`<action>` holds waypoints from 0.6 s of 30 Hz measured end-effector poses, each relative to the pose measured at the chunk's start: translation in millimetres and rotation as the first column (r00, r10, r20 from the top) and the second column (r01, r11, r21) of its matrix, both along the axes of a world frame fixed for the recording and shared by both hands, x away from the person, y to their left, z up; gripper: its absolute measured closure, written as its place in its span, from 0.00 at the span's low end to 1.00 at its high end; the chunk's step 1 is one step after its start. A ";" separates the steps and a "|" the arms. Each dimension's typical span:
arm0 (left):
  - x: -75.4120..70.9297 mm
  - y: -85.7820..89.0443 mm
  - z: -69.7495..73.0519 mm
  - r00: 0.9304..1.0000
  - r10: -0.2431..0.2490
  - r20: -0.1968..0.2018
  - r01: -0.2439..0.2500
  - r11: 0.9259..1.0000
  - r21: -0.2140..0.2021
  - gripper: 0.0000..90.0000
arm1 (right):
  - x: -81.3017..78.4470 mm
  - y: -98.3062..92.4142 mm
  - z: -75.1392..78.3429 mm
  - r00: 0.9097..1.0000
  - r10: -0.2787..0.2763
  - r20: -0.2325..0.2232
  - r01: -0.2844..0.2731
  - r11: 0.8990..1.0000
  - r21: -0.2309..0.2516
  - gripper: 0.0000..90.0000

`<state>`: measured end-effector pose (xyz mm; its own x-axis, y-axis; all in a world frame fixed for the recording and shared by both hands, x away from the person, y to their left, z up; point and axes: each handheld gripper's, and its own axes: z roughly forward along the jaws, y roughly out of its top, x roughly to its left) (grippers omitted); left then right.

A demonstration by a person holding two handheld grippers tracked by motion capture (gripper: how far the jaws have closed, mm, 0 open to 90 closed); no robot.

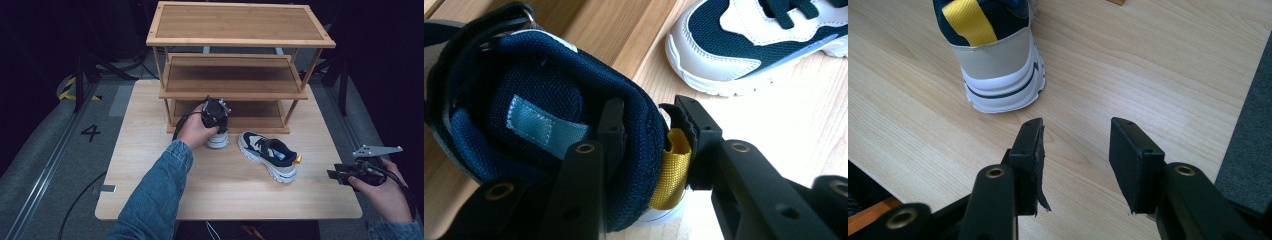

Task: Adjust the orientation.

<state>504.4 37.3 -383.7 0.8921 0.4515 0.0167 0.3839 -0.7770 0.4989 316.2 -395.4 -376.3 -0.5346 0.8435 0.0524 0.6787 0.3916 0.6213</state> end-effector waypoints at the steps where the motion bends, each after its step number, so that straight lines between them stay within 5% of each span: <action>1: 1.0 0.5 -0.6 1.000 -0.001 0.004 0.001 1.000 -0.002 0.74 | 0.0 -0.1 0.0 1.000 -0.001 -0.002 0.001 1.000 0.001 0.66; 8: -0.2 0.6 -0.8 0.999 0.009 0.033 -0.008 1.000 -0.029 0.70 | 0.3 -0.2 -0.3 1.000 0.001 0.001 -0.001 1.000 0.002 0.65; 12: -4.0 -1.5 1.7 0.998 0.043 0.037 -0.041 0.998 -0.049 0.51 | 0.8 0.6 -0.1 1.000 0.000 0.001 0.000 1.000 0.005 0.64; 18: -16.2 2.2 14.3 0.995 0.070 0.075 -0.063 0.994 -0.089 0.42 | 3.8 4.6 -0.7 1.000 0.014 -0.002 -0.014 1.000 0.005 0.64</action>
